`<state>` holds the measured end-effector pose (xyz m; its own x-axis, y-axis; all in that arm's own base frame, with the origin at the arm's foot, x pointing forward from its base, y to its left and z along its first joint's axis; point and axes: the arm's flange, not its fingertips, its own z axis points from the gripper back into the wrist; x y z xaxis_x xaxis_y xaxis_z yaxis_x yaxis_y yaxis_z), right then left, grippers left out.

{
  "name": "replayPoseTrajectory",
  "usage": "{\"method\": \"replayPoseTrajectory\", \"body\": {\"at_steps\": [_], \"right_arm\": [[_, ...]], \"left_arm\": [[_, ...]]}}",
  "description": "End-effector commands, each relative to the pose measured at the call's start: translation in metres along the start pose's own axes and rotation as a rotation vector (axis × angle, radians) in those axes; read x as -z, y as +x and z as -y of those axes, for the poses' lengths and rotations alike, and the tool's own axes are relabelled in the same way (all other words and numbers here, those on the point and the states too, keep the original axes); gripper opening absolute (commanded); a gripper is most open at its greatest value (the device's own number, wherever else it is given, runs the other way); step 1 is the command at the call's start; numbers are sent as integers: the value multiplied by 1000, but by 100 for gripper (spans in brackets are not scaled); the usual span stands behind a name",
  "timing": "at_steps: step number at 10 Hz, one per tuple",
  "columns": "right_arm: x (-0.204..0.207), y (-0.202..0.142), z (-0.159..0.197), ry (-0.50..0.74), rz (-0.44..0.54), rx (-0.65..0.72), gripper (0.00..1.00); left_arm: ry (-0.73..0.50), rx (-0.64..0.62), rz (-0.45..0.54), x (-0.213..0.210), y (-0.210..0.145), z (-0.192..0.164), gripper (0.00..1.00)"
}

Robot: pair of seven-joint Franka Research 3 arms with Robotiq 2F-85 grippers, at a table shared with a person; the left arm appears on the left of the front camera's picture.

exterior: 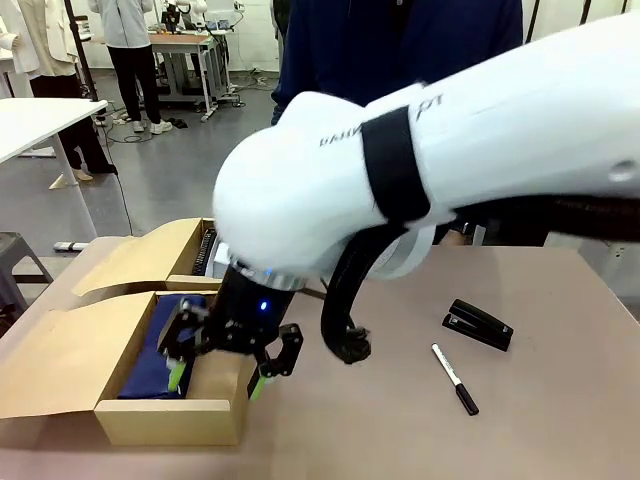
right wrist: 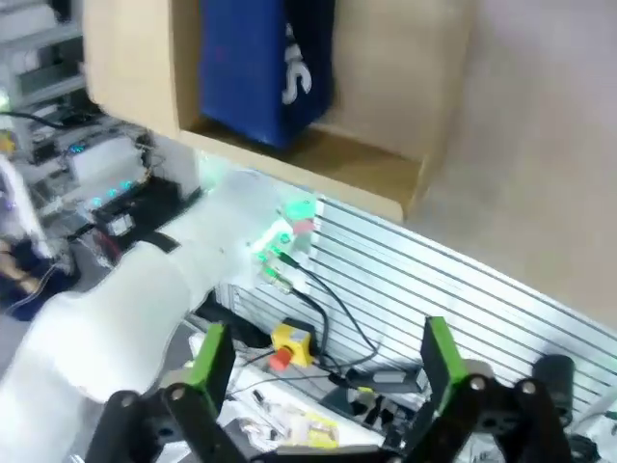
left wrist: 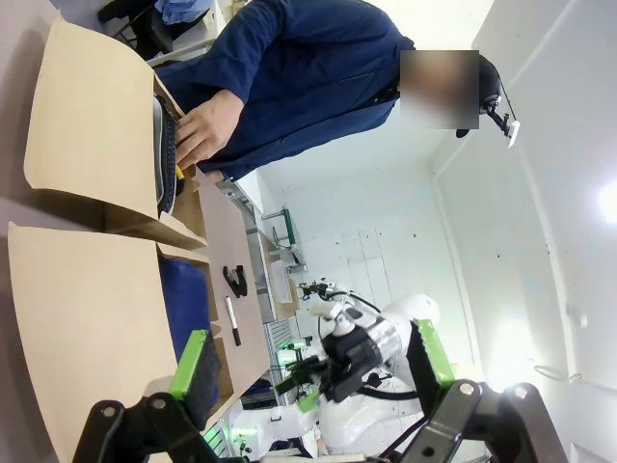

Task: Place items inside the box.
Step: Pick up a Pencil pouch or Stapler and place it inside the Mailer Box closest to the robot.

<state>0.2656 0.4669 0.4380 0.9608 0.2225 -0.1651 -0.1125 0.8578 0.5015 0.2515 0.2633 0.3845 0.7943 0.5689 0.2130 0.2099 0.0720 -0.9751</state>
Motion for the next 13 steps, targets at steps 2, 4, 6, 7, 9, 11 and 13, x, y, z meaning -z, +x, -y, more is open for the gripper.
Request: {"method": "replayPoseTrajectory", "body": {"at_steps": [2,4,6,7,9,11,13], "right_arm": [[-105,-8,124,256,117,135,100],[-145,4,192,410,105,214,100],[-176,8,276,515,119,224,100],[-185,7,319,613,117,188,100],[-191,-12,407,870,127,89,100],[-177,-55,475,1006,239,208,100],[-158,-108,508,1046,326,250,100]], "left_arm": [[-10,23,-11,-1,-2,1,100],[-10,23,-11,-1,-2,1,100],[-10,23,-11,-1,-2,1,100],[-10,23,-11,-1,-2,1,100],[-10,23,-11,-1,-2,1,100],[-10,23,-11,-1,-2,1,100],[-10,23,-11,-1,-2,1,100]]}}
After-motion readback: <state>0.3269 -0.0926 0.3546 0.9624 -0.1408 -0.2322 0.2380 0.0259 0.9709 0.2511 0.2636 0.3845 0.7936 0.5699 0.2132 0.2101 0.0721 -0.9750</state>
